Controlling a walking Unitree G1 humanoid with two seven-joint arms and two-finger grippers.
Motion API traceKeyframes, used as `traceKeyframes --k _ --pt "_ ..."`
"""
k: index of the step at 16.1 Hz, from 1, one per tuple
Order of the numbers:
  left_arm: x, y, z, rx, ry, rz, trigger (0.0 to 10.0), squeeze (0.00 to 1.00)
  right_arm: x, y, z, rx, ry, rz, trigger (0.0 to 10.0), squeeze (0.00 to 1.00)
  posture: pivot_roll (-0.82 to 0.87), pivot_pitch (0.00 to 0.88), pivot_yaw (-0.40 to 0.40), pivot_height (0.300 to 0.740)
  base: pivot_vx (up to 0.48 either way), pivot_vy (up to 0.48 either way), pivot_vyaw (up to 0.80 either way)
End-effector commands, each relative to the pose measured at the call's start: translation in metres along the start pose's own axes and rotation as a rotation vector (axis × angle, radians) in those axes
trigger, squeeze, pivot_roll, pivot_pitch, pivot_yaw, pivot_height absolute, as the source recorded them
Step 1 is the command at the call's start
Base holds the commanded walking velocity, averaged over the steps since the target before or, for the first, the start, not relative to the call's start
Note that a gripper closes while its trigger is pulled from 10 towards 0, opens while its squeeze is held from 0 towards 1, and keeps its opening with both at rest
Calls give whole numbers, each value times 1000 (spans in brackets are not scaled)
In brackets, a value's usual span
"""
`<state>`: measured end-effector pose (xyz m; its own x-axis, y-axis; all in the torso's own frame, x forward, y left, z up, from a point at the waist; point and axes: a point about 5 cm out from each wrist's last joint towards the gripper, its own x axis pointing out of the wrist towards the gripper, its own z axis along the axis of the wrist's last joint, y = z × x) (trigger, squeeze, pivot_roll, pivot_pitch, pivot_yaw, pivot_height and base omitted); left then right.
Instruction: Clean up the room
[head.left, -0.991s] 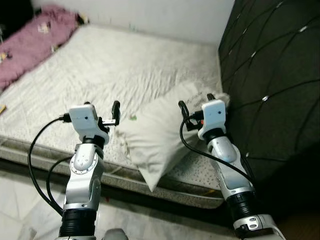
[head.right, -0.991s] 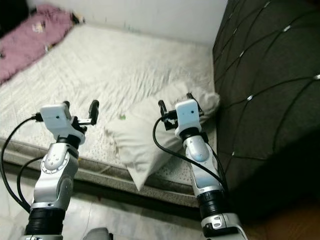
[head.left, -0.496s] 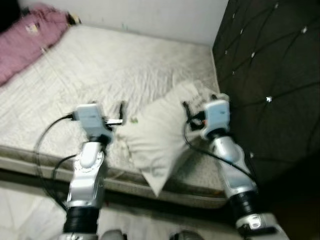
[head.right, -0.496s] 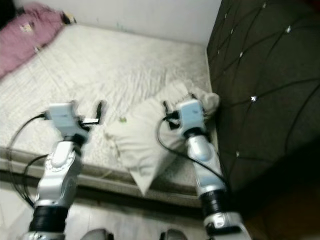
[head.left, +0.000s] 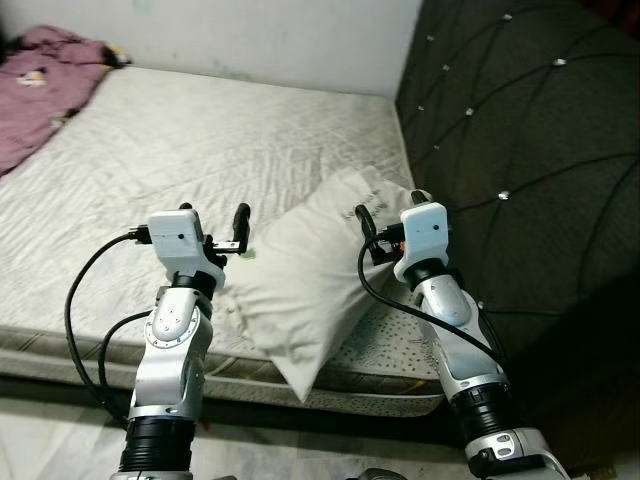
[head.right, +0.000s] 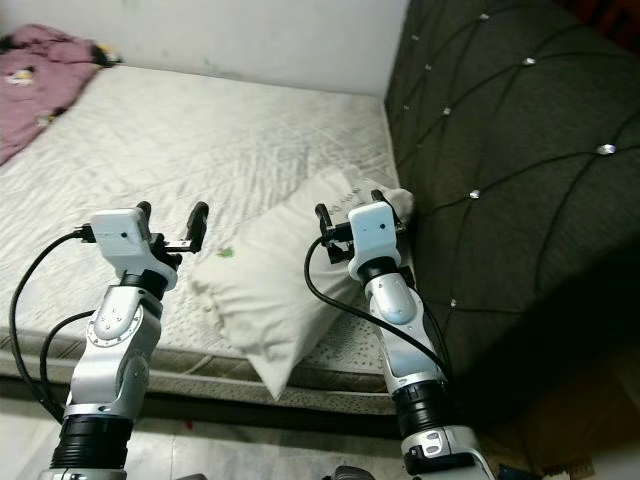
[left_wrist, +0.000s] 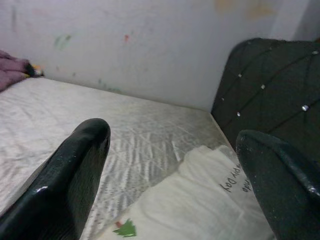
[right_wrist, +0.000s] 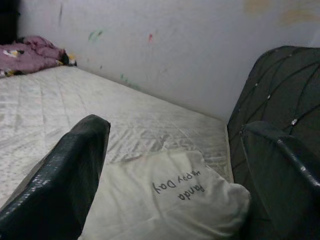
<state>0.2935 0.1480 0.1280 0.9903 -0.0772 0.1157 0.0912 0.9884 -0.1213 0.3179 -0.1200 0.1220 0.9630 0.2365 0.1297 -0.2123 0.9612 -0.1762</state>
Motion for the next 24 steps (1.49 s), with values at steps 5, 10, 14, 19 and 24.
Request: traceKeyframes --k 5,10,14,19,24 --pt "2 -1 2 -16 7 16 10000 0 2 0 2 -3 -3 2 10000 0 15 0 -54 740 346 0 0" --pt "4 1 -1 -18 35 46 10000 0 3 -1 1 1 2 -4 10000 0 16 0 -55 740 0 0 0" --pt "3 1 -1 -25 35 52 10000 0 4 -2 0 6 9 -8 10000 0 17 0 -54 740 0 0 -600" --pt "3 1 -1 -36 38 50 10000 0 4 -2 1 2 6 -2 10000 0 15 0 -55 740 0 384 -275" --pt "3 1 -3 -39 50 55 10000 0 4 -1 1 -1 5 1 10000 0 15 0 -55 740 0 480 0"
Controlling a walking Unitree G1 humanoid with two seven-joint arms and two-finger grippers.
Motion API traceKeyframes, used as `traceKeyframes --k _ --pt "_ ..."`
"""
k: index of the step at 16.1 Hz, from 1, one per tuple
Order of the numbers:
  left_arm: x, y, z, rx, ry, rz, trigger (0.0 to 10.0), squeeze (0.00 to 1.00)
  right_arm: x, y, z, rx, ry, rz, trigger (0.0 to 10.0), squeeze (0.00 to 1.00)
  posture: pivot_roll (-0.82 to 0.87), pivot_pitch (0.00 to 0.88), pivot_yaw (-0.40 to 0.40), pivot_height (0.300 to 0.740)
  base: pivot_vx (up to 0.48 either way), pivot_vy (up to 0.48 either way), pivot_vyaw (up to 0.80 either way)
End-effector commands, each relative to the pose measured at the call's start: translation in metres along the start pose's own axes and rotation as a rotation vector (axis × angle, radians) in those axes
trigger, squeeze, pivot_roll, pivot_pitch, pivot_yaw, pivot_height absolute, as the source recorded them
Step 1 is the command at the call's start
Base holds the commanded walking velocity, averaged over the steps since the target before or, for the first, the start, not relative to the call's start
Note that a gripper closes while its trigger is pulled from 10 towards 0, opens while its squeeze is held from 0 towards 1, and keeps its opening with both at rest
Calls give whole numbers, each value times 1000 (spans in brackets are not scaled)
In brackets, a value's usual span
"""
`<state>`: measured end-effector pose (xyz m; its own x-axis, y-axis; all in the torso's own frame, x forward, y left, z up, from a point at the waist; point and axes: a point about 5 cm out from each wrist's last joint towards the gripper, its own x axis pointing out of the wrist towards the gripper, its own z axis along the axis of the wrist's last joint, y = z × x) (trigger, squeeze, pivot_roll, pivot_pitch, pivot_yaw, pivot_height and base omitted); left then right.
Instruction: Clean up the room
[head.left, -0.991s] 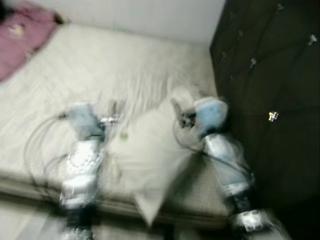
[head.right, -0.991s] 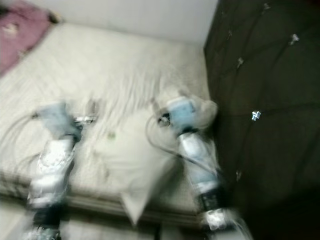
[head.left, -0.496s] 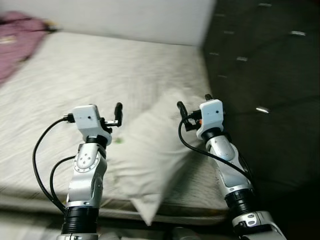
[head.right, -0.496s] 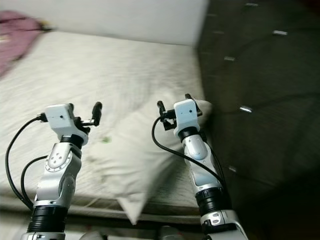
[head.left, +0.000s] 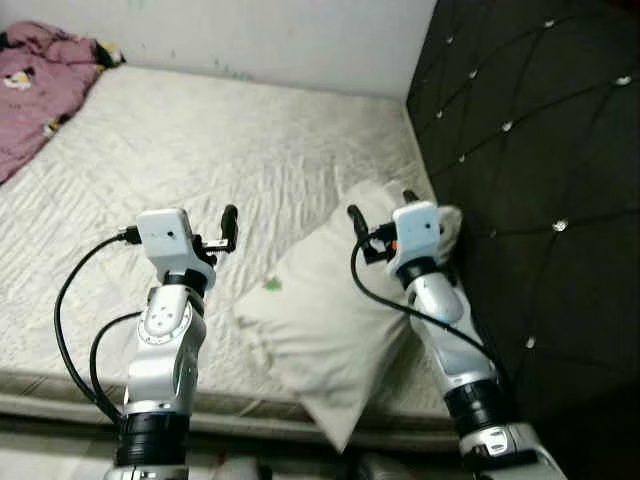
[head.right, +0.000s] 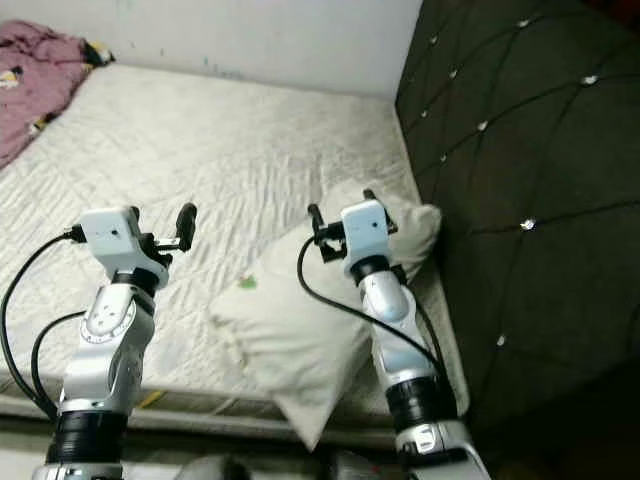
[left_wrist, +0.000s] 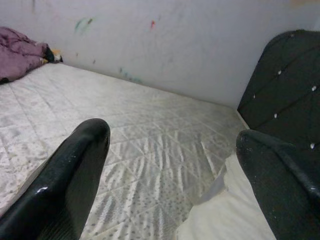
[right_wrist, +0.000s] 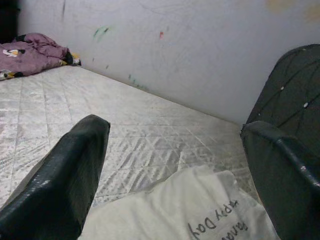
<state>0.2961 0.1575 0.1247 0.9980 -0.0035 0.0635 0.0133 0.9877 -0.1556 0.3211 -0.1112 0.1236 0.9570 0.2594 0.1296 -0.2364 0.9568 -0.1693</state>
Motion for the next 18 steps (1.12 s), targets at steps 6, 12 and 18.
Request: traceKeyframes --k 6,12,18 --pt "1 -12 2 -2 -16 -51 10000 0 -2 -8 -2 -15 13 -18 10000 0 15 0 -56 740 0 80 0" --pt "0 -11 3 0 -14 -36 10000 0 -1 -8 -2 -13 12 -19 10000 0 13 0 -55 740 0 0 -333" --pt "1 -11 2 6 -11 -39 10000 0 -2 -7 -2 -15 13 -16 10000 0 11 0 -55 740 0 -298 0"
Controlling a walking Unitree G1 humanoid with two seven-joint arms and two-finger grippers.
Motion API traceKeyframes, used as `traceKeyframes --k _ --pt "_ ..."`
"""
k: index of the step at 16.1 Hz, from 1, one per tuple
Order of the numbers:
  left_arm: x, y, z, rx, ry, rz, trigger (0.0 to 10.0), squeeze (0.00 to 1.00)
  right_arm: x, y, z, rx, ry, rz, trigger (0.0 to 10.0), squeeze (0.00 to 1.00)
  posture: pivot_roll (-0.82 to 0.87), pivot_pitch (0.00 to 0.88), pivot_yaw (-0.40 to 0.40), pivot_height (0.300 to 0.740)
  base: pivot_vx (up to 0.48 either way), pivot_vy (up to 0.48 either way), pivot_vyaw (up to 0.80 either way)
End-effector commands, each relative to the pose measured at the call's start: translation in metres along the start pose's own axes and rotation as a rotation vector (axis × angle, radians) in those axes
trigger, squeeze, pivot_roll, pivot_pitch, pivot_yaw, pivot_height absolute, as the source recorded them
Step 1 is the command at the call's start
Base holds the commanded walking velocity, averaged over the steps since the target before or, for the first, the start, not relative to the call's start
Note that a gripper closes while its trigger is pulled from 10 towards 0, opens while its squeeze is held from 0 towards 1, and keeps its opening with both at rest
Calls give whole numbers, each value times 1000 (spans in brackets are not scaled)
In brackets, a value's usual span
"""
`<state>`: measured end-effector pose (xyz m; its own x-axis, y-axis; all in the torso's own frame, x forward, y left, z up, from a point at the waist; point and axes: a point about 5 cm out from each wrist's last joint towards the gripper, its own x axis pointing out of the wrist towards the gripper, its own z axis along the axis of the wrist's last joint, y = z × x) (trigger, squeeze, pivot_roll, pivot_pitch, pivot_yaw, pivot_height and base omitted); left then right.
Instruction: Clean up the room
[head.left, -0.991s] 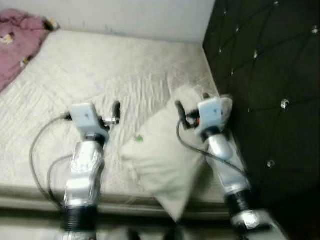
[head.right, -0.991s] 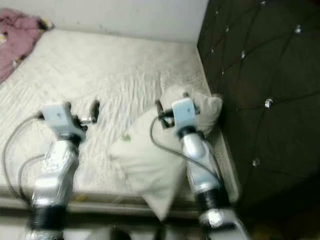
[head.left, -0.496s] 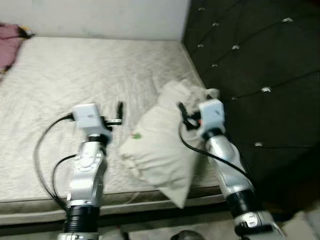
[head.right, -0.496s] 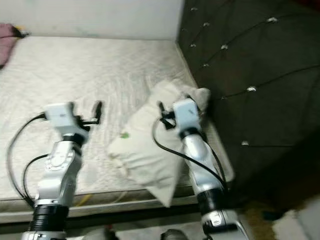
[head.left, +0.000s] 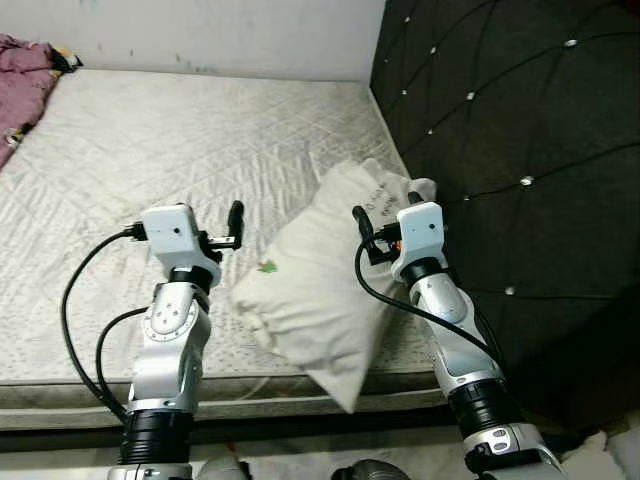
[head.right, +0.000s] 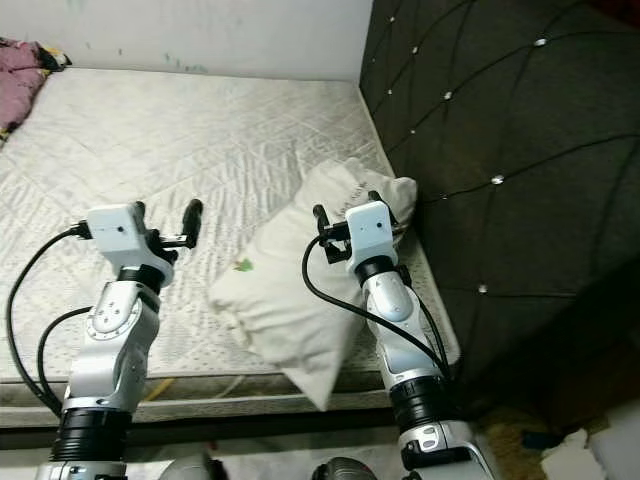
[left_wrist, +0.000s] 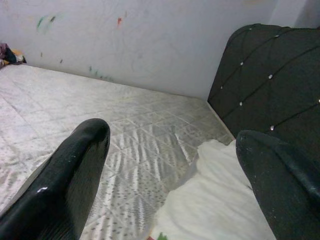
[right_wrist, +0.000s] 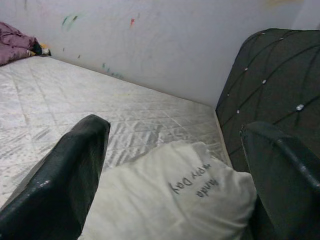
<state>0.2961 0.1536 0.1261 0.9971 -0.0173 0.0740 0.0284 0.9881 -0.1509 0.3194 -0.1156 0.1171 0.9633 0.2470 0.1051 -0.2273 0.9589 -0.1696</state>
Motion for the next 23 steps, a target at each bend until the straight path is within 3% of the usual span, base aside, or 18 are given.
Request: traceKeyframes --k 1,6,23 --pt "1 -7 1 2 -3 -24 10000 0 2 -5 4 -14 -13 -5 10000 0 11 0 -55 740 0 -480 0" --pt "1 -9 2 -25 -10 -33 10000 0 2 -4 4 -14 -7 1 10000 0 11 0 -57 740 0 -432 0" --pt "1 -6 8 7 -32 -4 10000 0 5 -3 6 -25 -18 15 10000 0 9 0 -62 740 0 0 0"
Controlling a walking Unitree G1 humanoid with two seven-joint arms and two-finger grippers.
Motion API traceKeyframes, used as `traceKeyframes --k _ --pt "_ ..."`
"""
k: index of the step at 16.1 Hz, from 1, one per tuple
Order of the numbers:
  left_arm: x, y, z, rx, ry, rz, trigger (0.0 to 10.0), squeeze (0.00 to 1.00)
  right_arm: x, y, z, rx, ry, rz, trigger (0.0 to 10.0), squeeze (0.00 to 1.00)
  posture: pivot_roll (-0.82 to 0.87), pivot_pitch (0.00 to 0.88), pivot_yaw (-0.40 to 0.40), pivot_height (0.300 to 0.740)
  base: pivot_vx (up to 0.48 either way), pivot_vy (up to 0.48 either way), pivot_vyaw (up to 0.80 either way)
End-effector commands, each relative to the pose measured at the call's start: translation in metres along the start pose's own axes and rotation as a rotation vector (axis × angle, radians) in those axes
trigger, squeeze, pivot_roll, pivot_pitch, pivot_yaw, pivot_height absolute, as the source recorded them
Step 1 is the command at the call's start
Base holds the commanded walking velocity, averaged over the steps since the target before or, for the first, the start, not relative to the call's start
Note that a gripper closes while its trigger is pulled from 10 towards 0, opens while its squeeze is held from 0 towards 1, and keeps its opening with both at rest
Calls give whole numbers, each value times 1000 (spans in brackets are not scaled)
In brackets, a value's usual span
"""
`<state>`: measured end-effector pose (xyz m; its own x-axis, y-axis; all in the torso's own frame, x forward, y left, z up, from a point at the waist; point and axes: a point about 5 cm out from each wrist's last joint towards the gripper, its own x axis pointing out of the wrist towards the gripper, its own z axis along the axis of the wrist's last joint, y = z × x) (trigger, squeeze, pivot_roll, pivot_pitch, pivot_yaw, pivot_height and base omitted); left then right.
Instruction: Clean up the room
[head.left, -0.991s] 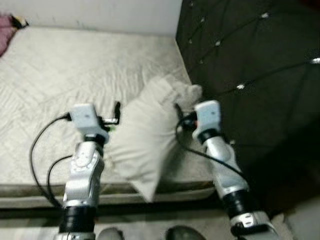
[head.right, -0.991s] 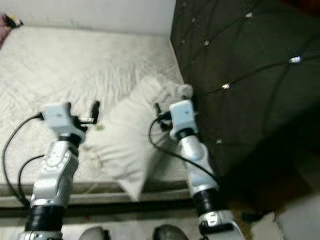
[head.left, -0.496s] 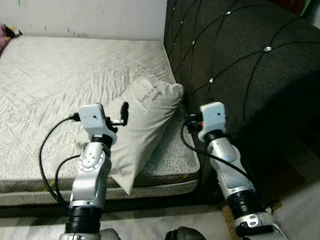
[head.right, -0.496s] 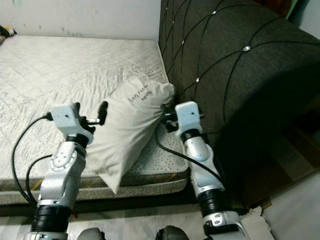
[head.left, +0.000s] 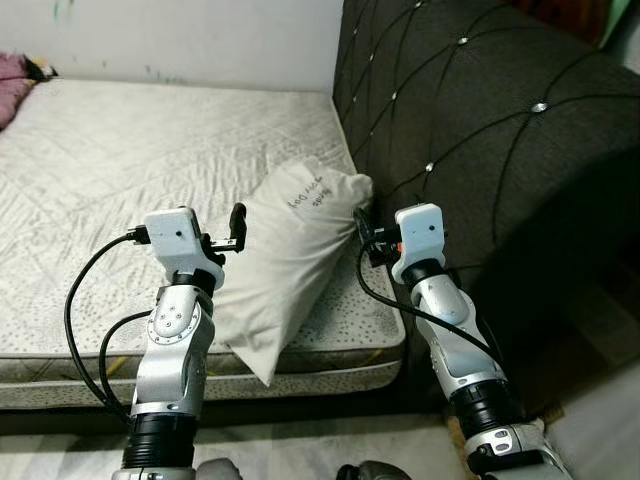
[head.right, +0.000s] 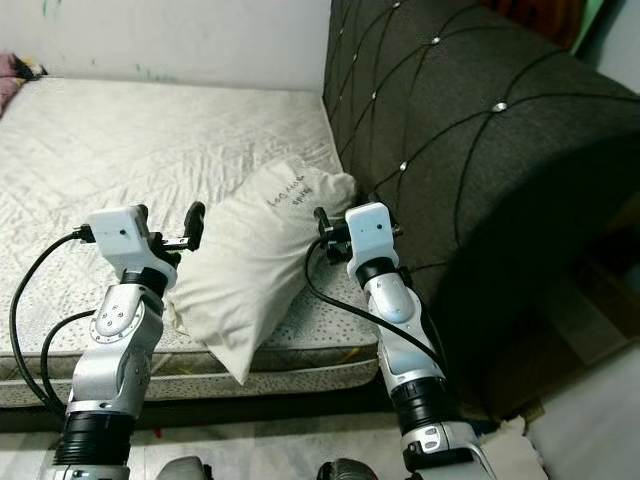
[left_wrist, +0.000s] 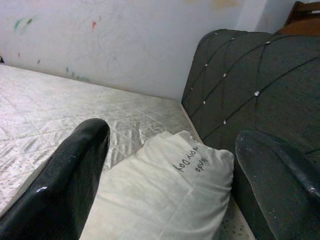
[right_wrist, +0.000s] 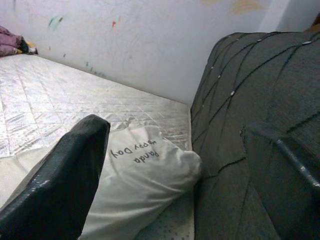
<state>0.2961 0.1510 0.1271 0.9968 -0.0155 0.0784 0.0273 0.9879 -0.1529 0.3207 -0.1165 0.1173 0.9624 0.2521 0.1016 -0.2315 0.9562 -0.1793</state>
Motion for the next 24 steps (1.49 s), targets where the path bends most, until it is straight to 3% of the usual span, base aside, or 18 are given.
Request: traceKeyframes --k 1,4,20,24 --pt "0 -4 7 10 -33 -9 10000 0 4 -2 6 -18 -21 11 10000 0 9 0 -65 740 0 0 0" --pt "0 -7 8 3 -42 -25 10000 0 4 -2 6 -21 -18 17 10000 0 10 0 -67 740 0 0 0" --pt "-1 -8 7 -7 -37 -43 10000 0 4 0 5 -35 -17 23 10000 0 10 0 -62 740 296 0 59" --pt "-1 -8 5 -9 -29 -35 10000 0 4 -1 4 -30 -14 23 10000 0 11 0 -63 740 0 0 0"
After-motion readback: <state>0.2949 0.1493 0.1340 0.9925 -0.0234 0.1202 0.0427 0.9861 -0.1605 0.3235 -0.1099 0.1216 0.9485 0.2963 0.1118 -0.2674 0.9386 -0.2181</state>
